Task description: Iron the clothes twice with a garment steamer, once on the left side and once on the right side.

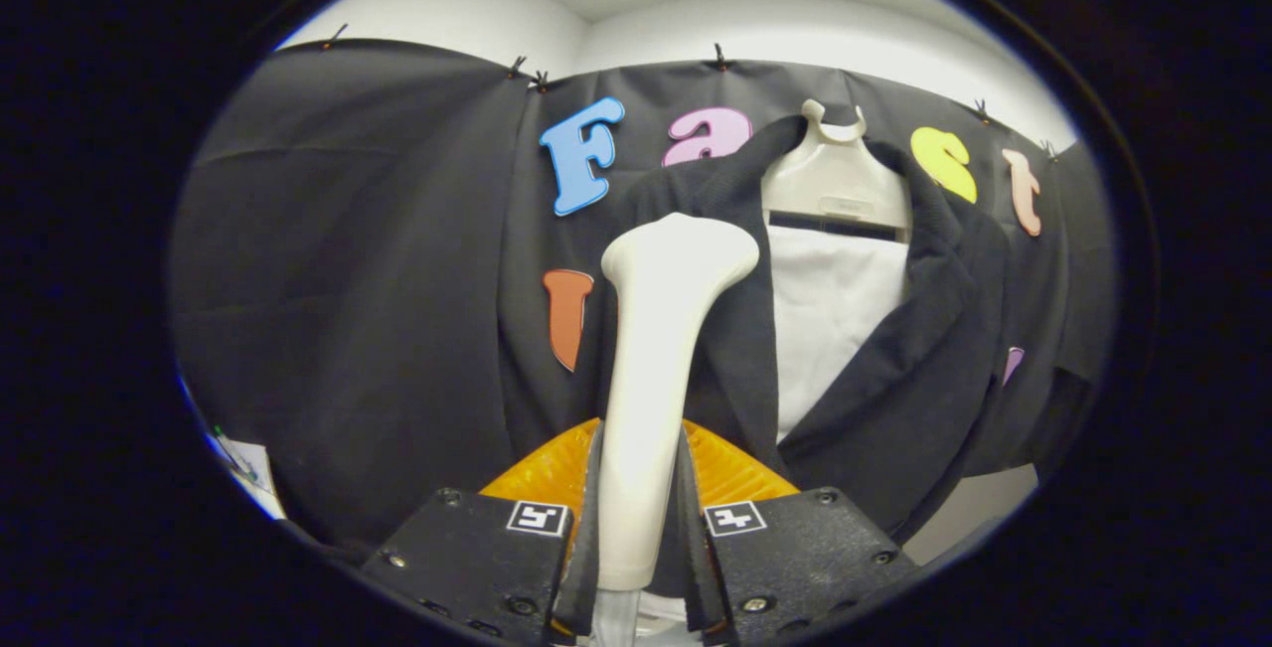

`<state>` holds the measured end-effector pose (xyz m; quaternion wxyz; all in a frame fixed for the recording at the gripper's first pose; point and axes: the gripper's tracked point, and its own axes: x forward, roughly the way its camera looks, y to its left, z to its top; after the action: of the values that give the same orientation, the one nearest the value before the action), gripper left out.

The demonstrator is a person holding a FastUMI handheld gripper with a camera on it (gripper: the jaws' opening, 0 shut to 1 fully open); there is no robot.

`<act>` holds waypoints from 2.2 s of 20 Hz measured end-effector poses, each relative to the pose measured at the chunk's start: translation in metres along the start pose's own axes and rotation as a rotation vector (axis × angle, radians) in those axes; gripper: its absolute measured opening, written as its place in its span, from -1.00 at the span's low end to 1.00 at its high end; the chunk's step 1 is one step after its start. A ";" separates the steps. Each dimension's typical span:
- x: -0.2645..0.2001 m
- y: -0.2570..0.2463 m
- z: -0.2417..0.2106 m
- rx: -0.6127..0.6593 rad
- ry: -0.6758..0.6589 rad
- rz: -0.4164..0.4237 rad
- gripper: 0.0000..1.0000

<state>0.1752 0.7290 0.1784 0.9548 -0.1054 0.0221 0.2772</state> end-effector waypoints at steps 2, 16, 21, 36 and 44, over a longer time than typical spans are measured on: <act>0.008 -0.005 -0.010 -0.002 0.014 -0.010 -0.27; -0.002 -0.008 -0.079 0.008 0.121 -0.009 -0.27; -0.010 -0.007 -0.113 0.012 0.177 -0.007 -0.27; -0.022 -0.012 -0.207 0.073 0.373 0.034 -0.27; -0.032 -0.015 -0.273 0.085 0.489 0.038 -0.27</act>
<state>0.1604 0.6410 -0.0823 0.9191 -0.1286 0.2661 0.2604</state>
